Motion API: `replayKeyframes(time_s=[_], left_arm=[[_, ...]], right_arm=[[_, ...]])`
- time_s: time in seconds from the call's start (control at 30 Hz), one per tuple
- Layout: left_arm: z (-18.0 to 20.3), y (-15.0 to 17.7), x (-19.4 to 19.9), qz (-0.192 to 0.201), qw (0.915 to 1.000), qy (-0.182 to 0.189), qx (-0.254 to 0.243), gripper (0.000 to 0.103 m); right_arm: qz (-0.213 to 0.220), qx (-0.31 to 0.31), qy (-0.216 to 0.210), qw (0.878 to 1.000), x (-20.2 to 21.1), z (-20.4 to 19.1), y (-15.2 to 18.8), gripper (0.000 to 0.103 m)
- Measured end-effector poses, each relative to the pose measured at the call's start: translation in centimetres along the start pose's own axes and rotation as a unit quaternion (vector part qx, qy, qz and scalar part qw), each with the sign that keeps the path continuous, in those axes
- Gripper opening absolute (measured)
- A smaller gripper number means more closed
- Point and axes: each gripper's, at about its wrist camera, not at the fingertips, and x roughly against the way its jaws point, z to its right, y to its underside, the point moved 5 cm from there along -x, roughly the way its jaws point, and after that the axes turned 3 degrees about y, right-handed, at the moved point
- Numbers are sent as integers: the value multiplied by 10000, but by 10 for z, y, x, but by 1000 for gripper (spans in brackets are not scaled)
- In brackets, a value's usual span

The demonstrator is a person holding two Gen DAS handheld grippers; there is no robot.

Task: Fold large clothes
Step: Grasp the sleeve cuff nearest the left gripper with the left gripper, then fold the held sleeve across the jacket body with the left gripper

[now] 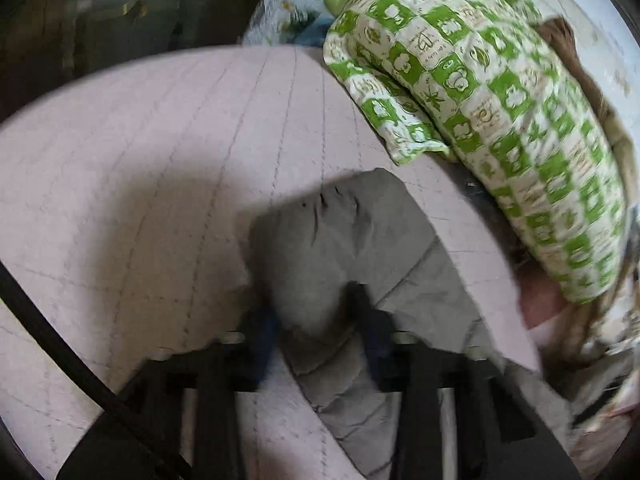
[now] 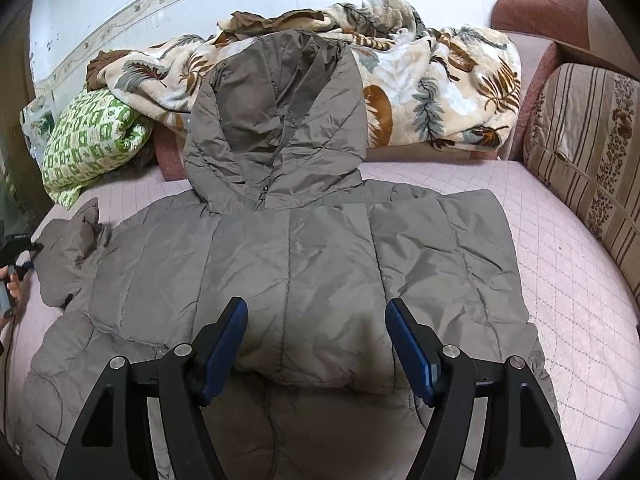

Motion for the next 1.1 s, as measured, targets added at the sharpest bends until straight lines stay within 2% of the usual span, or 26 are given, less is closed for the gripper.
replayKeyframes(time_s=[0.07,0.23,0.33,0.4,0.5,0.6,0.73,0.93,1.1], left_arm=[[3,-1,8,88,9999,71,7,12],[20,-4,54,396,9987,263,-186,11],[35,-5,98,634,9967,284,-428,11],[45,-7,121,777,9951,280,-543,11],[66,-15,163,1034,9914,352,-720,11],[99,-19,210,1289,9853,375,-1053,11],[145,-13,256,1520,9769,464,-1431,11],[230,21,314,1707,9609,754,-2045,11],[294,63,334,1791,9446,814,-2629,11]], right_arm=[[31,-38,58,10000,-1,2,-1,76],[314,-368,240,9985,2,15,-10,76],[-270,-111,378,9989,-25,11,-2,76],[-1023,132,486,9935,-56,8,17,76],[-802,176,487,9954,-47,5,10,76],[-407,-143,82,9990,-20,7,-4,76],[-66,-566,-102,9983,6,26,-17,76],[113,-1369,-434,9896,24,64,-28,76],[339,-1595,-558,9850,41,83,-32,76]])
